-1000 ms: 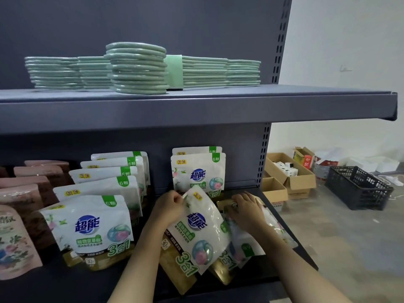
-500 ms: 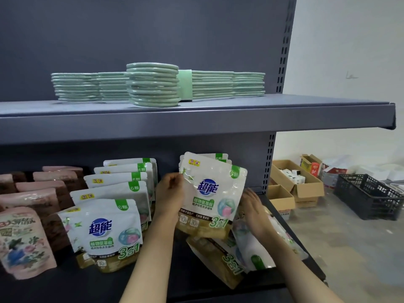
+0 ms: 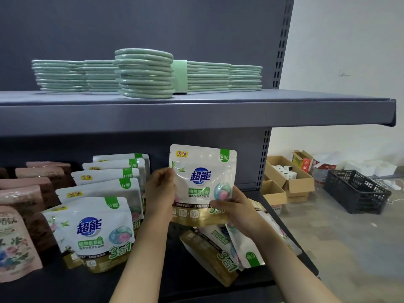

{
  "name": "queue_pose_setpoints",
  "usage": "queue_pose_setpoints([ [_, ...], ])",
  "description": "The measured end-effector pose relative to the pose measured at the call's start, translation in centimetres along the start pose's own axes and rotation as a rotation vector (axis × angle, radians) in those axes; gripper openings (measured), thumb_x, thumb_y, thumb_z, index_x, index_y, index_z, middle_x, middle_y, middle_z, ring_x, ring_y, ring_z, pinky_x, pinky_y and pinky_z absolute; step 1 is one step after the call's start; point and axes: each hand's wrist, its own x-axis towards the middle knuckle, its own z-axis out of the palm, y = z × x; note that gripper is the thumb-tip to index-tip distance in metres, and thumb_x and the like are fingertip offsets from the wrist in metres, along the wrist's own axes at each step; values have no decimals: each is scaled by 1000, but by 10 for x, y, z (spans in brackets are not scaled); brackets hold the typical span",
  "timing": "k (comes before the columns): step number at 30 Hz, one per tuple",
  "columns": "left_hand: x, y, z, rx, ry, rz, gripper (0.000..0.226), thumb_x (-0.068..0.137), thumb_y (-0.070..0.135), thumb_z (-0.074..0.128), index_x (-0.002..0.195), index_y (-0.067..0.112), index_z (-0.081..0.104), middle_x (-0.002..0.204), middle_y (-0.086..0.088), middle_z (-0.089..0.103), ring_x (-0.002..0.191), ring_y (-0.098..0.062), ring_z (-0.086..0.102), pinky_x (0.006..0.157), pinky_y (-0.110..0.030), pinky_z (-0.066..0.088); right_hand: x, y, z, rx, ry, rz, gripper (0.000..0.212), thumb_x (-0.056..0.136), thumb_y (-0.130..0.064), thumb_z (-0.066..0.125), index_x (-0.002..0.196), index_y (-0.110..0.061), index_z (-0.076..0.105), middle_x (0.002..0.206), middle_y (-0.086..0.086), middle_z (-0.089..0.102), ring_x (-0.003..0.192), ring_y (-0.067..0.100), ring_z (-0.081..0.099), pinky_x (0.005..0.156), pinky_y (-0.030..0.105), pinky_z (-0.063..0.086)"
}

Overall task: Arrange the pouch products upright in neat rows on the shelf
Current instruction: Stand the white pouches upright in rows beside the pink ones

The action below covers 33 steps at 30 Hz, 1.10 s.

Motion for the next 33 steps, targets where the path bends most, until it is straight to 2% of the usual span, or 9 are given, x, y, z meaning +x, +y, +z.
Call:
queue_pose_setpoints([
  [2, 1, -1, -2, 29, -33, 0, 19, 92, 25, 51, 101, 10, 60, 87, 5, 58, 72, -6, 52, 47, -21, 46, 3, 1, -2, -16, 32, 8, 34, 78, 7, 66, 107, -10, 56, 91, 6, 74, 78, 21, 72, 60, 27, 56],
  [6, 8, -4, -8, 326, -150, -9, 31, 88, 39, 53, 106, 15, 61, 100, 0, 62, 89, -15, 56, 71, -27, 45, 15, 1, -9, -43, 96, -20, 46, 72, -2, 74, 115, -9, 57, 109, 13, 71, 102, 34, 67, 93, 54, 51],
  [8, 13, -9, -11, 521, -261, -41, 37, 85, 40, 58, 114, 17, 56, 102, 2, 59, 93, -15, 55, 78, -29, 44, 19, -8, -10, -61, 117, -40, 45, 75, -2, 72, 117, -10, 56, 112, 12, 70, 103, 32, 67, 93, 52, 51],
  [11, 15, -16, -11, 664, -383, -92, 48, 80, 38, 65, 121, 19, 49, 115, -2, 59, 103, -21, 58, 87, -34, 48, 27, -21, -8, -178, 112, -96, 37, 82, -6, 68, 116, -11, 56, 111, 7, 70, 100, 22, 69, 88, 37, 56],
  [15, 11, -18, -7, 743, -392, -26, 40, 90, 27, 53, 126, 13, 40, 129, -7, 53, 116, -24, 52, 82, -27, 37, 43, -23, -5, -566, 155, -124, 46, 83, -30, 68, 122, -16, 47, 118, 2, 64, 106, 20, 63, 96, 47, 50],
  [19, 16, -22, -8, 658, -367, -29, 34, 94, 20, 43, 128, 14, 40, 129, -7, 53, 99, -17, 50, 79, -28, 38, 51, -20, -6, -1150, 411, -43, 54, 80, -60, 58, 113, -20, 48, 117, -2, 62, 109, 21, 58, 98, 43, 42],
  [23, 18, -31, -10, 648, -366, -44, 40, 94, 24, 44, 133, 16, 39, 131, -5, 52, 114, -22, 52, 82, -28, 39, 51, -11, 1, -1015, 413, 24, 57, 78, -56, 64, 112, -14, 46, 116, 4, 62, 102, 23, 60, 82, 39, 53],
  [26, 19, -42, -13, 651, -361, -74, 41, 94, 25, 43, 134, 17, 40, 133, -5, 51, 119, -23, 50, 90, -31, 40, 48, -7, 6, -955, 406, 56, 53, 81, -42, 68, 112, -7, 43, 116, 11, 61, 102, 28, 60, 71, 31, 46],
  [33, 23, -68, -13, 608, -417, -198, 39, 94, 19, 40, 131, 15, 47, 129, -7, 55, 110, -20, 52, 91, -29, 41, 51, 13, 2, -1015, 399, 173, 42, 90, -39, 56, 111, -5, 45, 114, 17, 62, 102, 34, 60, 74, 34, 45],
])
